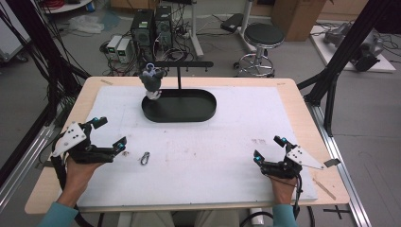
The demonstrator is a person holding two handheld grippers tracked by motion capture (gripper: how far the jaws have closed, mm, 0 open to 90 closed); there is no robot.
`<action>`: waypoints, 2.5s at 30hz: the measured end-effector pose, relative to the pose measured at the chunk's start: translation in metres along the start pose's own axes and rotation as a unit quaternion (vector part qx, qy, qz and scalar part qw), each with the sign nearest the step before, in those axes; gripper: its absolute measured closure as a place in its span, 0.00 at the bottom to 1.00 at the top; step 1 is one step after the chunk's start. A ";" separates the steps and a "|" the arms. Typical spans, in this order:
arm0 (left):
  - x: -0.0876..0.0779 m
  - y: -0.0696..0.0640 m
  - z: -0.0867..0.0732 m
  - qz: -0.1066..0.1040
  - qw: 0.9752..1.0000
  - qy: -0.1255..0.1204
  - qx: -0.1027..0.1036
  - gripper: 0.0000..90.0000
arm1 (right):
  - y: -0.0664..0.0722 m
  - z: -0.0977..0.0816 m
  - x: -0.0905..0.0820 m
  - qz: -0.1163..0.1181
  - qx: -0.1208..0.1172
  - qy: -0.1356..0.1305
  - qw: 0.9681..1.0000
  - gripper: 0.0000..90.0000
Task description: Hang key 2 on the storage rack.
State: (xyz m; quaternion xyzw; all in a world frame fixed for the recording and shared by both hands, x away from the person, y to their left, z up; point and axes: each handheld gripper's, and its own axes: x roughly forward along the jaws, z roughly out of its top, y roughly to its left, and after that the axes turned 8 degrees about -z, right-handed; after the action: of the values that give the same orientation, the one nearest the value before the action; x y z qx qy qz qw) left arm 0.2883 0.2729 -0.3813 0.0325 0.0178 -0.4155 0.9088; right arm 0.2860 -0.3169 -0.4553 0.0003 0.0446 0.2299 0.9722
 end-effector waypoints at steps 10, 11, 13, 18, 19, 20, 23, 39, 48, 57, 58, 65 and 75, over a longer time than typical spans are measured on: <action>0.001 0.001 -0.001 -0.007 1.000 0.013 -0.004 0.02 | 0.000 0.000 0.000 0.001 0.000 0.001 1.000 0.01; 0.001 0.002 -0.001 -0.008 1.000 0.016 -0.005 0.02 | -0.001 0.000 0.000 0.000 -0.002 0.000 1.000 0.01; 0.001 0.003 -0.001 -0.012 1.000 0.026 -0.006 0.02 | 0.000 0.000 0.000 0.000 -0.002 0.000 1.000 0.01; 0.003 0.005 0.002 -0.021 0.999 0.048 -0.006 0.02 | -0.001 0.000 0.000 0.001 -0.002 0.000 1.000 0.01; 0.004 0.005 0.002 -0.023 0.998 0.051 -0.006 0.02 | -0.001 0.000 0.000 0.001 -0.002 0.000 1.000 0.01; 0.005 0.005 0.003 -0.027 0.998 0.063 -0.002 0.02 | -0.001 0.000 0.000 0.000 -0.002 0.000 1.000 0.01; 0.008 0.004 0.006 -0.037 0.996 0.082 0.008 0.02 | 0.000 0.000 0.000 0.001 0.000 0.001 1.000 0.01; 0.033 -0.011 0.003 -0.072 0.977 0.195 0.052 0.02 | -0.001 0.000 0.000 0.001 -0.002 0.000 1.000 0.01; 0.043 -0.014 -0.003 -0.082 0.969 0.229 0.049 0.02 | -0.001 0.000 0.000 0.001 -0.002 0.000 1.000 0.01; 0.053 -0.015 -0.010 -0.099 0.958 0.267 0.039 0.03 | 0.000 0.000 0.000 0.001 0.000 0.001 1.000 0.01; 0.054 -0.015 -0.012 -0.102 0.956 0.272 0.037 0.03 | 0.000 0.000 0.000 0.001 0.000 0.001 1.000 0.01; 0.062 -0.016 -0.019 -0.127 0.942 0.308 0.028 0.13 | -0.001 0.000 0.000 0.001 -0.002 0.000 1.000 0.01; 0.073 -0.016 -0.027 -0.126 0.929 0.347 0.021 0.19 | -0.001 0.000 0.000 0.001 -0.001 0.000 1.000 0.01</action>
State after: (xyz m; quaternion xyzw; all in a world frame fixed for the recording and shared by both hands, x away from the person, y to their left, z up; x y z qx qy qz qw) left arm 0.3234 0.2094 -0.4135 0.1915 0.3269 -0.4899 0.7851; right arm 0.2864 -0.3177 -0.4553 -0.0008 0.0440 0.2312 0.9719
